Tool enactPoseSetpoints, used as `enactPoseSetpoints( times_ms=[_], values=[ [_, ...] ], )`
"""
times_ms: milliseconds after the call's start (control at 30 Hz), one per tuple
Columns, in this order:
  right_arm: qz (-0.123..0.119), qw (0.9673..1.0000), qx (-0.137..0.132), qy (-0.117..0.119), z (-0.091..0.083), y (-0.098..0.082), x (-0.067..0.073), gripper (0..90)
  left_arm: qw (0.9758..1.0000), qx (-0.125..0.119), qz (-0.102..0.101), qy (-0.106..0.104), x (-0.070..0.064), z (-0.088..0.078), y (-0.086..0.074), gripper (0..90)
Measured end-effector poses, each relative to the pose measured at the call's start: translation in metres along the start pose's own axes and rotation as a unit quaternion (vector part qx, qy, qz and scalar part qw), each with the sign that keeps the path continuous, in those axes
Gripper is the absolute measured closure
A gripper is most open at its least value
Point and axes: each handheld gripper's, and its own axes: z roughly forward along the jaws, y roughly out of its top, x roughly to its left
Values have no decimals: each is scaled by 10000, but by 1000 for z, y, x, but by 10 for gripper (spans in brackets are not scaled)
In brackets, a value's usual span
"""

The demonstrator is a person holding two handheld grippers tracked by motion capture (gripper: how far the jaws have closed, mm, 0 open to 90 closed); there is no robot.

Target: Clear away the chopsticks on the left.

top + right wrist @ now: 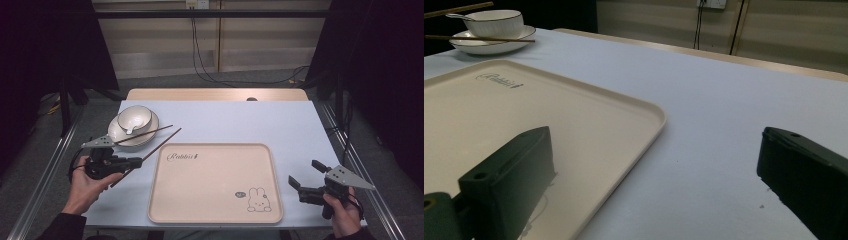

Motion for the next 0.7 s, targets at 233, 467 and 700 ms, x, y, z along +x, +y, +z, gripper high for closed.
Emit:
enactPoseSetpoints(
  times_ms=[233,467,700],
  values=[
    [7,10000,21,31,0,0,1,16,9991,-116,-401,61,-19,5,-4,851],
    [12,10000,21,12,1,0,1,16,9959,-75,-792,432,-41,15,-6,851],
    [-14,10000,9,30,0,0,1,17,9909,-128,-1139,699,-56,29,-11,851]
  ],
)
